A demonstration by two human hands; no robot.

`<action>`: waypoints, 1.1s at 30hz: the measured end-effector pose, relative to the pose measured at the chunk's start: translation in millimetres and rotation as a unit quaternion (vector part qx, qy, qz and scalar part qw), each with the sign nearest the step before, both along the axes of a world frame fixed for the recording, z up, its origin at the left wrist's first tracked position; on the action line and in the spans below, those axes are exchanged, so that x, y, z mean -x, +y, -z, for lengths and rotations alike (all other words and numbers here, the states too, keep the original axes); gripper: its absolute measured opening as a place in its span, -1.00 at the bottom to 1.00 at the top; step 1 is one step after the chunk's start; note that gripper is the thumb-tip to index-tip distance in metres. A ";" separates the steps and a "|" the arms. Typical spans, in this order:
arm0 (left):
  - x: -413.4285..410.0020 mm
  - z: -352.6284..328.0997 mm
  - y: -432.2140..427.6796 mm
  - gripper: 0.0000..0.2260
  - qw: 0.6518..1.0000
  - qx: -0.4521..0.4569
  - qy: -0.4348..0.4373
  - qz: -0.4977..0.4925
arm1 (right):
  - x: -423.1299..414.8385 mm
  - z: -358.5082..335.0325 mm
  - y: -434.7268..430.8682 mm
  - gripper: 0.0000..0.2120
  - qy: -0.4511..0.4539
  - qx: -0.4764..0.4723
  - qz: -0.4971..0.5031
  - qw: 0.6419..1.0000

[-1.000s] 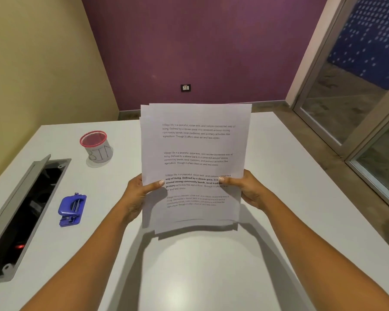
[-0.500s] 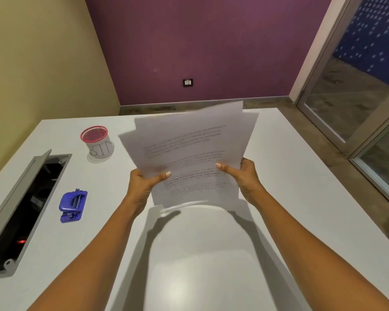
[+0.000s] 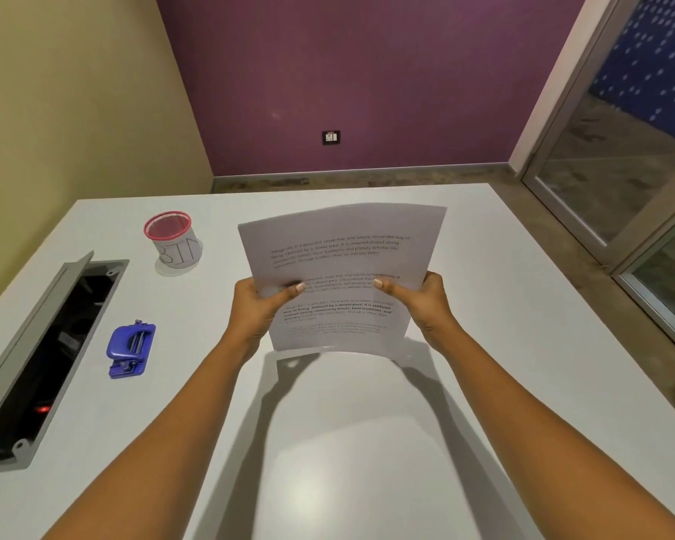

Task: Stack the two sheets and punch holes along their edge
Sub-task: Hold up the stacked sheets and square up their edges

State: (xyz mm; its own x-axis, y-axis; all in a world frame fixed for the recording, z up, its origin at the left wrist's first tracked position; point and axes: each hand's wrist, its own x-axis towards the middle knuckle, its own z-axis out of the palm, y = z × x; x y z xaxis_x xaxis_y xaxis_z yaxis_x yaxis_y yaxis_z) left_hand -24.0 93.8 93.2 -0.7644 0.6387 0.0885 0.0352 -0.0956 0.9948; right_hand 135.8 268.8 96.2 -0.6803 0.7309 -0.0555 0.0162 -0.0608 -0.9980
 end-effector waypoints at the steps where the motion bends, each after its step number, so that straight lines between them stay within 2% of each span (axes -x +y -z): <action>1: 0.5 3.0 -1.3 -0.79 1.000 0.003 -0.006 -0.003 | -1.0 2.1 -0.3 -0.81 -0.003 0.000 -0.001 1.000; 7: -10.7 30.1 -7.6 -0.80 0.998 0.039 -0.038 -0.012 | -5.3 23.0 -8.3 -0.79 -0.040 0.015 0.012 0.999; 12: -3.4 17.7 -2.1 -0.80 0.999 0.024 -0.019 -0.015 | 0.1 14.2 -5.1 -0.80 -0.012 0.002 0.036 0.999; 20: -6.4 36.1 -11.7 -0.81 0.998 0.044 -0.047 -0.015 | -4.6 24.9 -9.9 -0.78 -0.053 -0.012 0.001 0.999; 27: 2.1 23.8 -9.2 -0.78 0.999 0.033 -0.019 -0.017 | 2.2 12.9 -9.5 -0.77 -0.007 -0.027 0.022 0.999; 33: -2.5 33.9 -14.8 -0.81 0.998 0.057 -0.030 -0.009 | -4.6 26.5 -9.9 -0.80 -0.055 -0.008 0.015 0.998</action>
State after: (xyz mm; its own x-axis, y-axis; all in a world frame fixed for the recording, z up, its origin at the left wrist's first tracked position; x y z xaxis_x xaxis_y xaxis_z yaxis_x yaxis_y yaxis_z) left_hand -21.5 79.0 59.3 -0.7777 0.6279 -0.0303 -0.0236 0.0190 0.9995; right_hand 140.3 258.9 69.7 -0.6484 0.7522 -0.1177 0.1248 -0.0475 -0.9910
